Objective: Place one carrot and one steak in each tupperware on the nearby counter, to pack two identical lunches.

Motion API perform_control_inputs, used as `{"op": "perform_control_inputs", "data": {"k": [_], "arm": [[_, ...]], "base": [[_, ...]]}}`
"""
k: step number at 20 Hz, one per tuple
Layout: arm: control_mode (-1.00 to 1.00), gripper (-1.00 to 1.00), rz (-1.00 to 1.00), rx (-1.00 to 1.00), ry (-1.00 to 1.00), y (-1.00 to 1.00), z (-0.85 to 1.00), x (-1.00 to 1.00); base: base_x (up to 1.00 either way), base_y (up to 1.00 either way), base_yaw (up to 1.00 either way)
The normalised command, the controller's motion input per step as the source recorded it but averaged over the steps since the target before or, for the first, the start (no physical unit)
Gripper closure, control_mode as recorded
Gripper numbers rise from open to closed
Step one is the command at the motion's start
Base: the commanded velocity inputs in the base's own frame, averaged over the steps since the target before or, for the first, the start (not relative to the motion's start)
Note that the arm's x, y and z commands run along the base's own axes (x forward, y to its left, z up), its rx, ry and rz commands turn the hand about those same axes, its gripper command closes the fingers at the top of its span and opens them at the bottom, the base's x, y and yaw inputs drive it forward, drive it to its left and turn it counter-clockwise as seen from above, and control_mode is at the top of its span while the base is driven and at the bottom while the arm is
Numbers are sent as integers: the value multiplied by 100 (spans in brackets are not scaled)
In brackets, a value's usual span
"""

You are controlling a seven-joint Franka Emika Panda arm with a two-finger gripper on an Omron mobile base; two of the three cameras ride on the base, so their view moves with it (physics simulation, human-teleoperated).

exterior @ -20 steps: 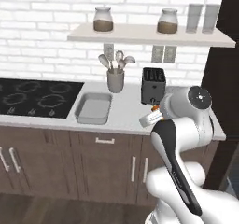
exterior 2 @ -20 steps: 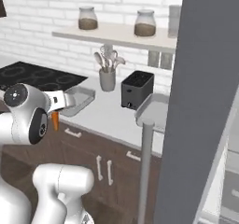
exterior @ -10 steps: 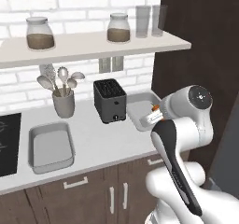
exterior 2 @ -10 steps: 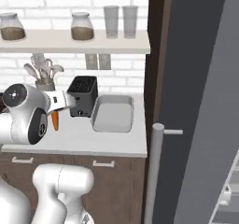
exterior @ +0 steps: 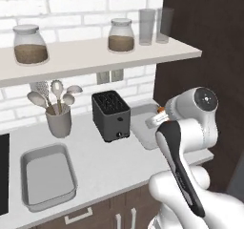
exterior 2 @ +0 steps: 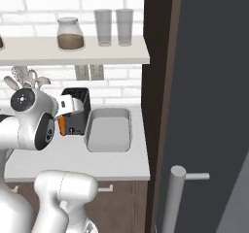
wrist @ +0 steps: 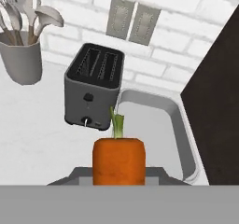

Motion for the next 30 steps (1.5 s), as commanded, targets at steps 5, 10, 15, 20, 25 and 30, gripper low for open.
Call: {"op": "perform_control_inputs", "data": {"k": [5,10,15,20,25,30], "arm": [[-100,100,-10,0,6,-1,-50,52],[-100,100,-7,0,23,-19,-58,77],[-100,100,-5,0,16,-30,-49,57],[-100,100,-2,0,13,-5,-15,38],[-100,100,0,0,11,-12,-4,30],[-100,100,0,0,7,-38,-7,4]], "base": [[0,0,0],[0,0,0],[0,0,0],[0,0,0],[0,0,0],[0,0,0]]}}
